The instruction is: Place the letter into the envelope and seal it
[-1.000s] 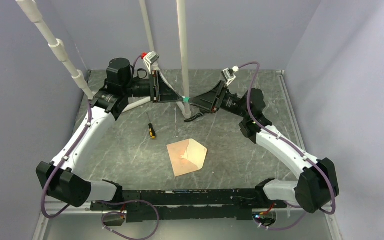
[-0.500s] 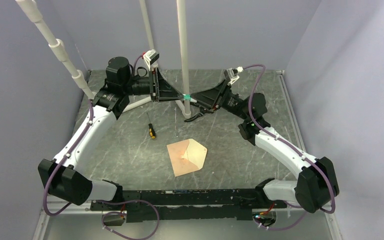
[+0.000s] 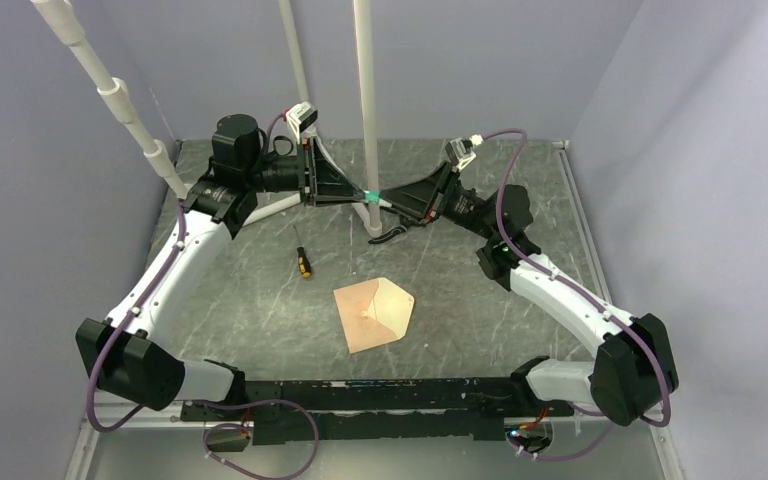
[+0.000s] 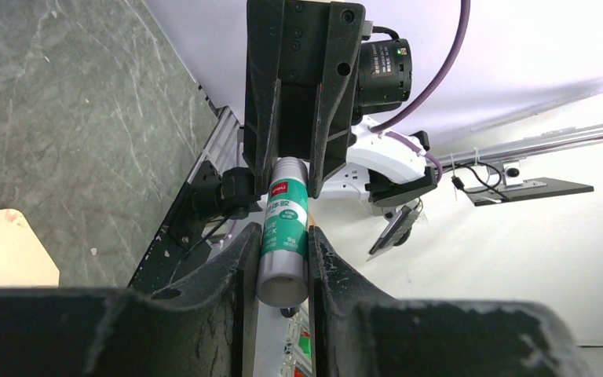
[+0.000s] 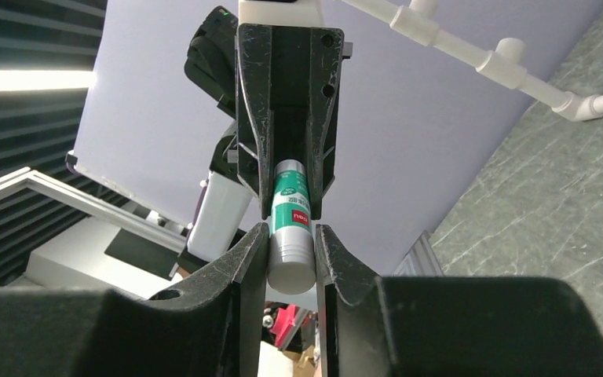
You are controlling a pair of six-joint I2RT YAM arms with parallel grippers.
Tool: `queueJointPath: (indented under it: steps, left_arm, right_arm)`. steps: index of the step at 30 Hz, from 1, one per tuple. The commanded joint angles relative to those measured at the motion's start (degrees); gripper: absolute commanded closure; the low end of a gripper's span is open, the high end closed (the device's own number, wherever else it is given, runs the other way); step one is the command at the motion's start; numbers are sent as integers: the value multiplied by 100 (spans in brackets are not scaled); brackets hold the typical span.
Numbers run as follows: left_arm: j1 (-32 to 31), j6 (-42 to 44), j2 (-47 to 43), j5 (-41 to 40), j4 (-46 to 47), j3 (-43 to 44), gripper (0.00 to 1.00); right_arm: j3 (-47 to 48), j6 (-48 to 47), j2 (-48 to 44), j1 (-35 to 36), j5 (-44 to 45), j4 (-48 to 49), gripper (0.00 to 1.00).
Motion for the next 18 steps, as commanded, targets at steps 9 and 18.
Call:
queueJointPath:
  steps: [9, 18]
  left_arm:
    - [33, 59, 10, -8, 110, 212, 98]
    - [33, -61, 63, 114, 268, 219, 97]
  right_arm:
    - [180, -141, -173, 6, -292, 431, 67]
    - [288, -198, -111, 6, -414, 365, 75]
